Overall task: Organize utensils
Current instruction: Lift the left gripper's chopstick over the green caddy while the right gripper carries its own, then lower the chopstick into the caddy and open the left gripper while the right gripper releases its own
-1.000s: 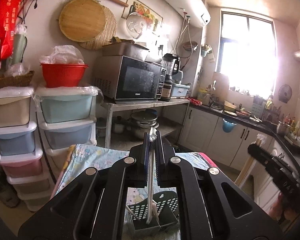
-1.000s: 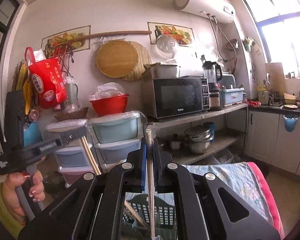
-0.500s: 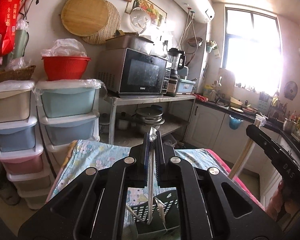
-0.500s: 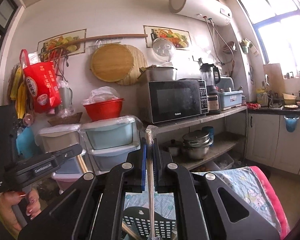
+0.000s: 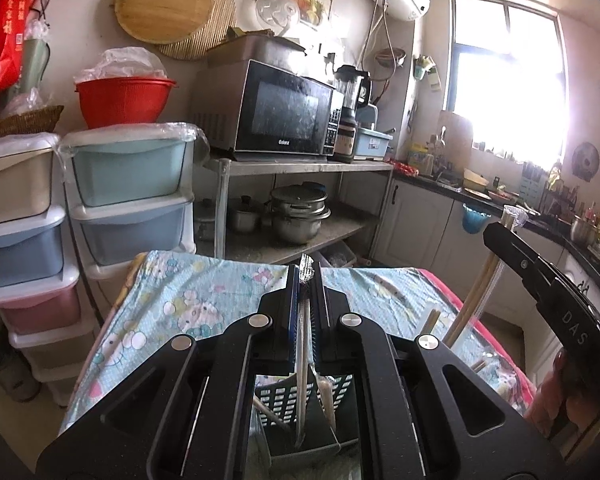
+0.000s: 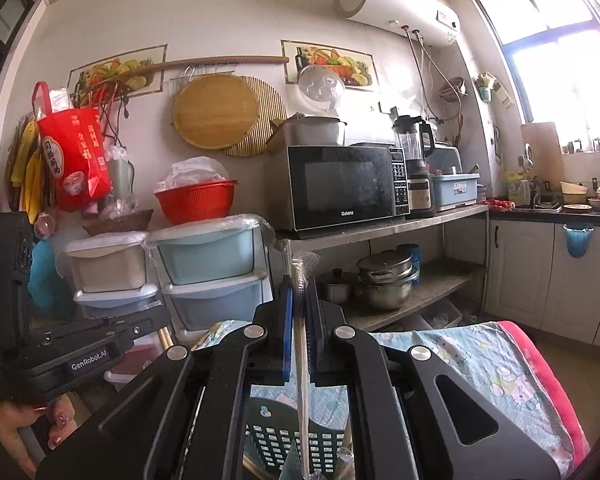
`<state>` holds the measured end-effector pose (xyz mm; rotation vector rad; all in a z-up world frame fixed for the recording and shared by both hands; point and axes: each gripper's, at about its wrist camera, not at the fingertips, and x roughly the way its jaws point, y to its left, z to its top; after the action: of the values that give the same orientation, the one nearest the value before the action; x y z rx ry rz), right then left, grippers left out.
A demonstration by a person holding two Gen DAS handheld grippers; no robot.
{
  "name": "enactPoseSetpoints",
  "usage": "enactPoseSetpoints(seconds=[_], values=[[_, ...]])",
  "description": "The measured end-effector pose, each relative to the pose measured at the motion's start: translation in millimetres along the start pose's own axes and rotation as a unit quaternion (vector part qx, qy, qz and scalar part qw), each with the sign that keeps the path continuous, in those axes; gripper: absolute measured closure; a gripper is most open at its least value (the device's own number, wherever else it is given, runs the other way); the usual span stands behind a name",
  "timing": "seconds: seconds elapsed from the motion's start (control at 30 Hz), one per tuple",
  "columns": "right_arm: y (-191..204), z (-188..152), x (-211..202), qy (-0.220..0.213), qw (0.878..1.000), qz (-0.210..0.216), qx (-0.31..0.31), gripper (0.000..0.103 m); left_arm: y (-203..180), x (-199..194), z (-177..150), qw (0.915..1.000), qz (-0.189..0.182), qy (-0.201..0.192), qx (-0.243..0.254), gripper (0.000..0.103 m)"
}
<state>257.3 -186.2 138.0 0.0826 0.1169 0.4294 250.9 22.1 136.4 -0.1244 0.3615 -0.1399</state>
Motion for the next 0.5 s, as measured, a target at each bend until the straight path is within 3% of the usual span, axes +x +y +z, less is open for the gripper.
enactPoseSetpoints(seconds=[0.5], values=[[2.2, -25.6, 14.6, 0.029, 1.000, -0.002, 0.008, 0.097, 2.3, 14.3, -28.3, 0.9996, -0.002, 0.028, -0.004, 0.100]])
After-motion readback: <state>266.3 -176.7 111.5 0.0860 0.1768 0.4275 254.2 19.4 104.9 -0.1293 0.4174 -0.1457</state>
